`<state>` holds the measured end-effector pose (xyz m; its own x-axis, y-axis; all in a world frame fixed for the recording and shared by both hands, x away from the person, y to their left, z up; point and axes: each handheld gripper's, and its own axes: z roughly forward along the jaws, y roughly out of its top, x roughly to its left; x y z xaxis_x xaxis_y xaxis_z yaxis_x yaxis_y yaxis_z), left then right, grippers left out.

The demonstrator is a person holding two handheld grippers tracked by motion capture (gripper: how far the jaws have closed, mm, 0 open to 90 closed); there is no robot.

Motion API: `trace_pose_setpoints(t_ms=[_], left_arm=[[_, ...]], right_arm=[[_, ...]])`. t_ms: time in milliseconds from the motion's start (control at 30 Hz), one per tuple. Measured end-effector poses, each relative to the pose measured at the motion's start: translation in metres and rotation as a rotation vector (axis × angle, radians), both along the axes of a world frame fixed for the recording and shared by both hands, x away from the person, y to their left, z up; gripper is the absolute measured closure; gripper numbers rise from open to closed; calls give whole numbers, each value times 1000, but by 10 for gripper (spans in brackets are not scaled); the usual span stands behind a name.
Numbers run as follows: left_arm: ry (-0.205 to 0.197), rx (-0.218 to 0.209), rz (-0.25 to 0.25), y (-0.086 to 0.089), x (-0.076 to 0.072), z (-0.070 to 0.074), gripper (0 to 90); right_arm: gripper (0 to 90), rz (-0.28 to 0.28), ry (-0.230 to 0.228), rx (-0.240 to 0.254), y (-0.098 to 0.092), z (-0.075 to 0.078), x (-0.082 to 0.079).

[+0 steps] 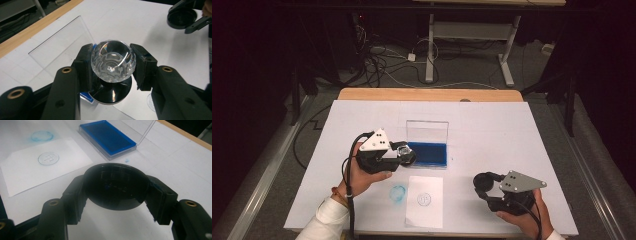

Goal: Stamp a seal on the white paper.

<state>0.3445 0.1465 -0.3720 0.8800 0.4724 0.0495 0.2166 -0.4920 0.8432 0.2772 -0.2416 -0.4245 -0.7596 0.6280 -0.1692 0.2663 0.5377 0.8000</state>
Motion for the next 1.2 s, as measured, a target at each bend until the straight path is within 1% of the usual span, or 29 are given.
trace_pose_setpoints(t_ms=[67,167,233,300,400,467,533,633,733,1000,1033,1100,1200], left_arm=[[-1,-6,-14,0,-2,1,546],[-4,-1,-26,-2,-7,1,546],[-6,3,-34,-3,-10,1,546],[-9,15,-43,-5,-12,1,546],[-9,7,-56,-5,-15,2,546],[-16,13,-56,-6,-18,1,546],[-17,9,-54,-5,-20,0,546],[-24,9,-59,-4,-24,1,546],[-23,6,-69,-5,-27,1,546],[-10,31,-93,-16,-37,-8,546],[-4,35,-100,-18,-38,-10,546],[-2,42,-106,-21,-39,-13,546],[12,54,-119,-25,-39,-17,546]], right_arm=[[387,-2,-1,2,-1,0,1],[387,-7,2,6,-3,0,2],[387,-7,3,3,-2,0,2],[387,1,0,2,-1,0,1],[387,9,4,-1,0,-2,0],[387,8,4,-3,0,-2,0],[387,8,4,1,0,-2,0],[387,14,7,-2,2,-2,0],[387,16,7,-4,3,-2,0],[387,21,4,-7,4,-2,-2],[387,22,4,-6,4,-2,-2],[387,24,4,-8,5,-2,-3],[387,26,7,-10,5,-3,-3]])
